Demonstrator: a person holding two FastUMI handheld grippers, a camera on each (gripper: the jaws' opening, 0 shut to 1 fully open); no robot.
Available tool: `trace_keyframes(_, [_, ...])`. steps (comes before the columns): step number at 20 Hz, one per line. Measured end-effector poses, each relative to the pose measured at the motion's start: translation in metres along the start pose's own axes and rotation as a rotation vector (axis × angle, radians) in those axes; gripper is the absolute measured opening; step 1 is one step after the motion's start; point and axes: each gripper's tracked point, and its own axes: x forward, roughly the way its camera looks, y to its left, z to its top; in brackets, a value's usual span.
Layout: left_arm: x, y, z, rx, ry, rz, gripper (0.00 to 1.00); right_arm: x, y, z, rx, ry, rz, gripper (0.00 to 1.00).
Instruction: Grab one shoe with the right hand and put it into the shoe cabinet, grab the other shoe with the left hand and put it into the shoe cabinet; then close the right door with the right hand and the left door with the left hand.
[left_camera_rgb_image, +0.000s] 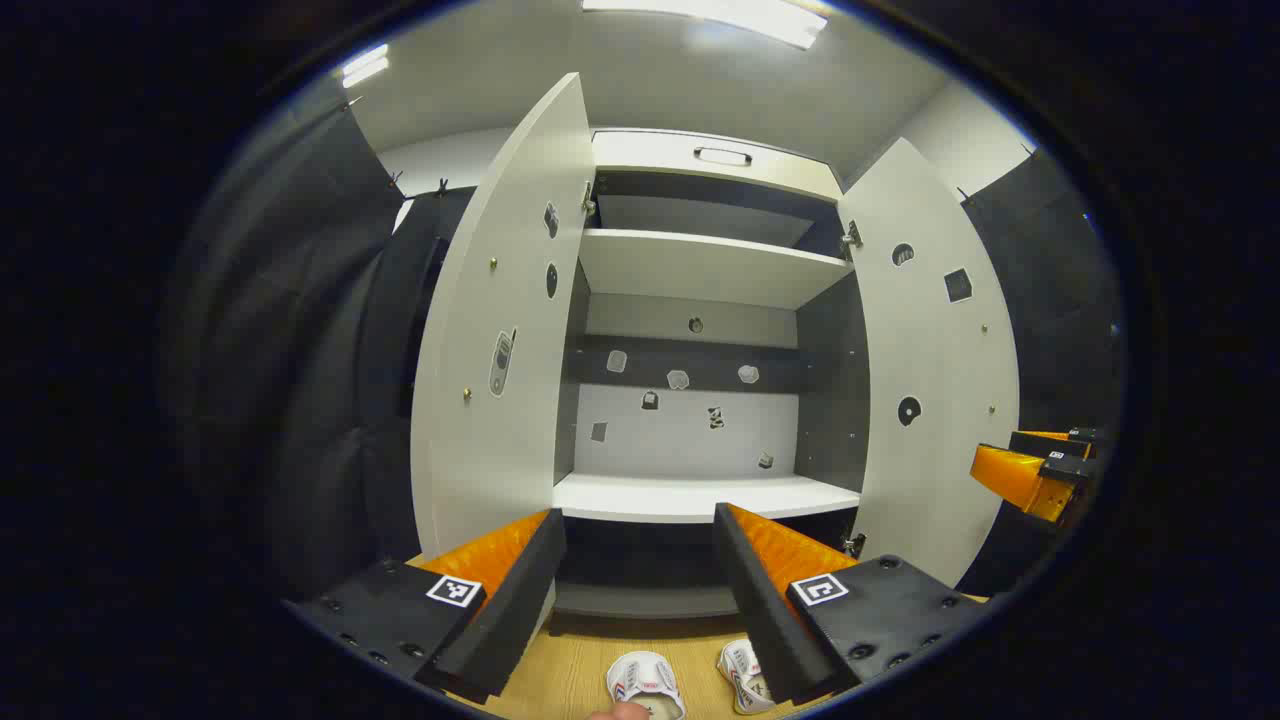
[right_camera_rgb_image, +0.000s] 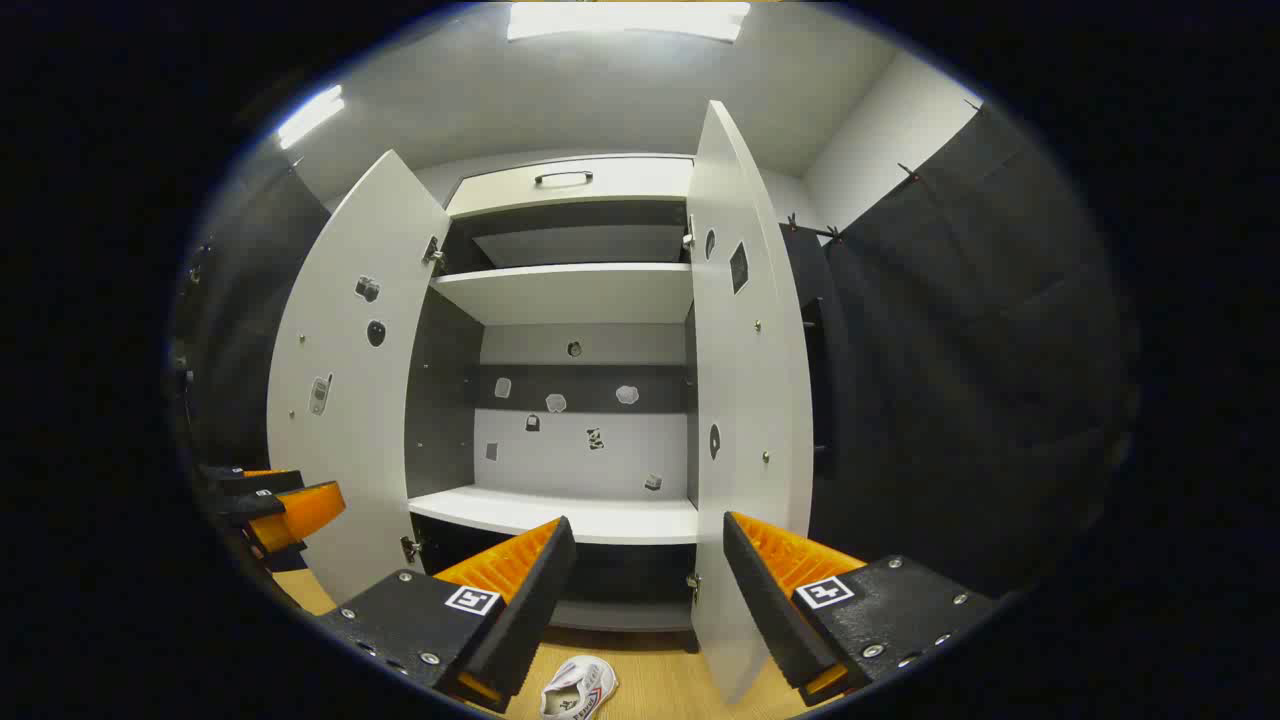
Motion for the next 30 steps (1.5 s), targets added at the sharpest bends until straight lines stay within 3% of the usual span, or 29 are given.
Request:
trace_keyframes(23, [-0.007, 0.007, -0.001, 0.020, -0.001, 0.034, 0.96, 0.007, 0.017, 0.001, -0.009, -0.001, 0.013, 0.92])
trace_keyframes(30, [-0.006, 0.009, -0.004, 0.020, 0.004, 0.035, 0.96, 0.016, 0.030, -0.017, -0.033, 0.040, 0.032, 0.92])
